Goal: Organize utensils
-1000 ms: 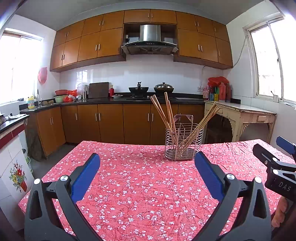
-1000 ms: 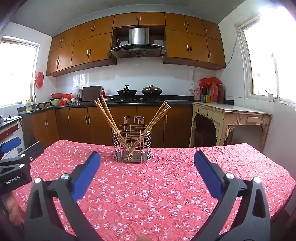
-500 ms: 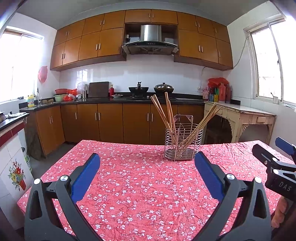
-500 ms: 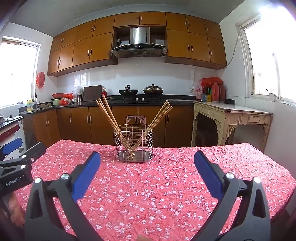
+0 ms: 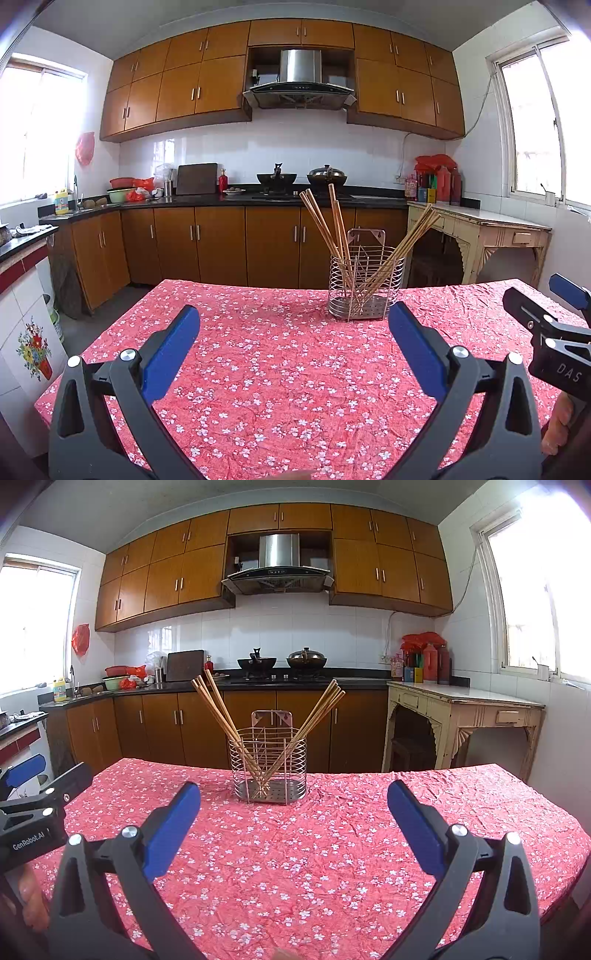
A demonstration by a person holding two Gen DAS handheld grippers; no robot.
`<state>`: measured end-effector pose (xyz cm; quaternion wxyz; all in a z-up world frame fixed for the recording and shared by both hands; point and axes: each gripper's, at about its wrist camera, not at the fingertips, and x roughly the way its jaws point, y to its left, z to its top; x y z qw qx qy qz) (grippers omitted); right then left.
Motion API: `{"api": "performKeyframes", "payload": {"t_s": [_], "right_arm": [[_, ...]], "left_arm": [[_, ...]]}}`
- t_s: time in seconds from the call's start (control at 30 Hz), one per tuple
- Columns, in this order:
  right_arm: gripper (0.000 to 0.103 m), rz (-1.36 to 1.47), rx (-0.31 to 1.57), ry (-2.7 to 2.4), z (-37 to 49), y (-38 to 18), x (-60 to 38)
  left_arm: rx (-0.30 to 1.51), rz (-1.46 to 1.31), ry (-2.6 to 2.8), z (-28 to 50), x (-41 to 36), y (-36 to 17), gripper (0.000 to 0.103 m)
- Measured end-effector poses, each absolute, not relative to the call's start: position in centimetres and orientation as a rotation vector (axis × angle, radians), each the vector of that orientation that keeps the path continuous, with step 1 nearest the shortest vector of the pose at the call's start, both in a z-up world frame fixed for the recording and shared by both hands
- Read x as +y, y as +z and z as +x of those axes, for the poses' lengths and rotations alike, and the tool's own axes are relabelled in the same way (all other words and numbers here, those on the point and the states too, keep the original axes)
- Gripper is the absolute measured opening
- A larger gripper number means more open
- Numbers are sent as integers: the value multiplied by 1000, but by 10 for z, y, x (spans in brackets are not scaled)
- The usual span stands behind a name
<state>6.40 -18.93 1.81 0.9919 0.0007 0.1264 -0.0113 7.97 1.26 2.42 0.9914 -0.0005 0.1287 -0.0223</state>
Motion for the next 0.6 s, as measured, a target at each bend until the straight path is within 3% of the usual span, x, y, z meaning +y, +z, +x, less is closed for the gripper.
{"api": "performKeyframes", "payload": {"t_s": [0.6], "right_arm": [[99, 2, 249, -20, 62, 17, -190]], "left_arm": [[261, -2, -40, 80, 13, 24, 101]]}}
